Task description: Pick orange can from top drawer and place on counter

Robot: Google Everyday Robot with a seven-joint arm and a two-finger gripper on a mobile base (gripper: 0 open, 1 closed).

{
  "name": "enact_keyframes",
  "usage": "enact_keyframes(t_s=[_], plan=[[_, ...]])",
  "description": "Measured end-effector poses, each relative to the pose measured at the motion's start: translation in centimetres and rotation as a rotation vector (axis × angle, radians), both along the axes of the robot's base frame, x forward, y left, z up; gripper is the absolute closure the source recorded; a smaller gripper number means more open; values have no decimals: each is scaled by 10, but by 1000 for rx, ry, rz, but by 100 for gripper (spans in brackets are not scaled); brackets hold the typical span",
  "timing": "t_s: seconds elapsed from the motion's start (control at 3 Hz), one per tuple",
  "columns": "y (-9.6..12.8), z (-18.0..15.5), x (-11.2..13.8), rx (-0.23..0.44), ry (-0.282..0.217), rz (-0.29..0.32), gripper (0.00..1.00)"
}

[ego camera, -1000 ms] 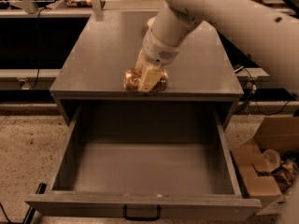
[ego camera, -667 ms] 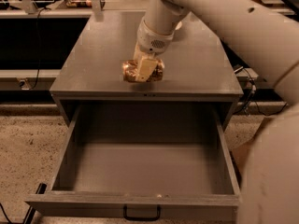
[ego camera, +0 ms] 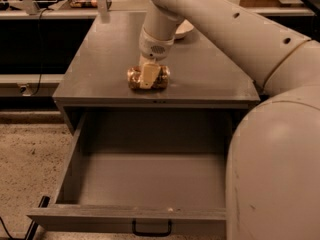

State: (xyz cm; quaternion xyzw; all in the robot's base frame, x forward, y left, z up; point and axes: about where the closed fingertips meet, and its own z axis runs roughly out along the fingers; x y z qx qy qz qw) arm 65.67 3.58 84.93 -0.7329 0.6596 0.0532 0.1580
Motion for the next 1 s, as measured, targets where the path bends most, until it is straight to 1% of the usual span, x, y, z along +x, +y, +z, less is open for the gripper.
enact_keyframes(t_s=[0.33, 0.67, 1.0], plan=[[1, -2, 0, 0, 2, 2, 11], [2, -4, 0, -1, 4, 3, 0], [-8, -8, -4, 9, 5, -8, 0]])
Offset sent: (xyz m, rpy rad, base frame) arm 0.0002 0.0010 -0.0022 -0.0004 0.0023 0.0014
